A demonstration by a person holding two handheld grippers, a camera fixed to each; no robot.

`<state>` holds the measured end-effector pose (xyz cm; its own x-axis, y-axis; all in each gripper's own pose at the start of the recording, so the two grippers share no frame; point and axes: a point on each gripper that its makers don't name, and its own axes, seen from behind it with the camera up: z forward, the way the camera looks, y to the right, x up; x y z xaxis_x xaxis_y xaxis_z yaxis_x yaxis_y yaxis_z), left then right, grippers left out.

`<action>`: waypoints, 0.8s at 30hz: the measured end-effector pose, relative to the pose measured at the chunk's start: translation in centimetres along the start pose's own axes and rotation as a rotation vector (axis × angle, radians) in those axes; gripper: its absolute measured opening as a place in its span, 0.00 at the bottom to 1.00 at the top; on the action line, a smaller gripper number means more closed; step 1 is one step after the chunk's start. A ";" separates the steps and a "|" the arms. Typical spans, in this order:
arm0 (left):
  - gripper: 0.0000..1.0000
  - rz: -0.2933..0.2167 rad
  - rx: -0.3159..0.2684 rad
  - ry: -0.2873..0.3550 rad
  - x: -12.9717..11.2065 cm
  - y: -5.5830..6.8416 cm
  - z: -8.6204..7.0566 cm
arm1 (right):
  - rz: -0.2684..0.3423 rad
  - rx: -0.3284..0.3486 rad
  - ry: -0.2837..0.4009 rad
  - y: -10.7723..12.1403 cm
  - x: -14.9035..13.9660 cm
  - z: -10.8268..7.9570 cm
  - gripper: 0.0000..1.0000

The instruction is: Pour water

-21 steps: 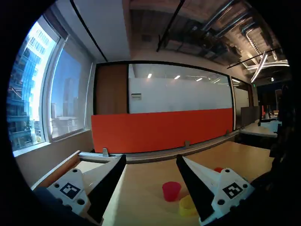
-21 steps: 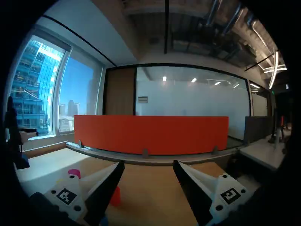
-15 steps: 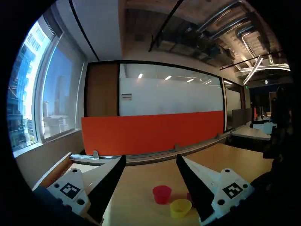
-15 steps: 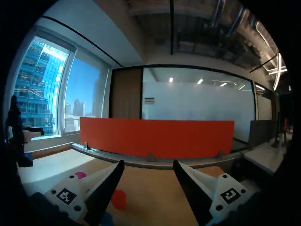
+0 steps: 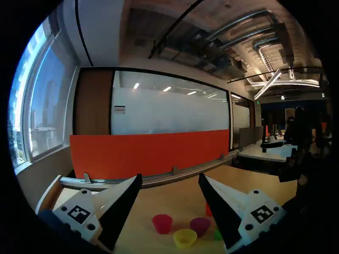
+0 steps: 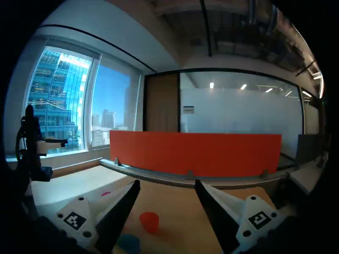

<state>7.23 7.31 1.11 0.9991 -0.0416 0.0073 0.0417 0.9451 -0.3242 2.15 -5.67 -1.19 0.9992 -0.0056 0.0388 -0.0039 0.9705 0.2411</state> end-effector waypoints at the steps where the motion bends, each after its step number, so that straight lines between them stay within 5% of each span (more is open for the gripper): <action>1: 0.99 -0.001 -0.018 -0.003 0.1 0.4 0.1 | -0.001 0.023 -0.006 -0.5 -0.1 0.0 1.00; 15: 0.99 -0.033 -0.291 -0.015 0.0 6.2 0.3 | 0.023 0.309 -0.040 -6.0 -0.8 -0.1 1.00; 24: 0.99 -0.023 -0.387 -0.056 -1.1 8.0 0.7 | 0.034 0.365 -0.066 -6.6 -1.2 -0.2 1.00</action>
<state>6.45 15.18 -0.82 0.9972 -0.0336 0.0664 0.0690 0.7518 -0.6557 1.01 -11.98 -3.06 0.9936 -0.0019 0.1127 -0.0628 0.8207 0.5679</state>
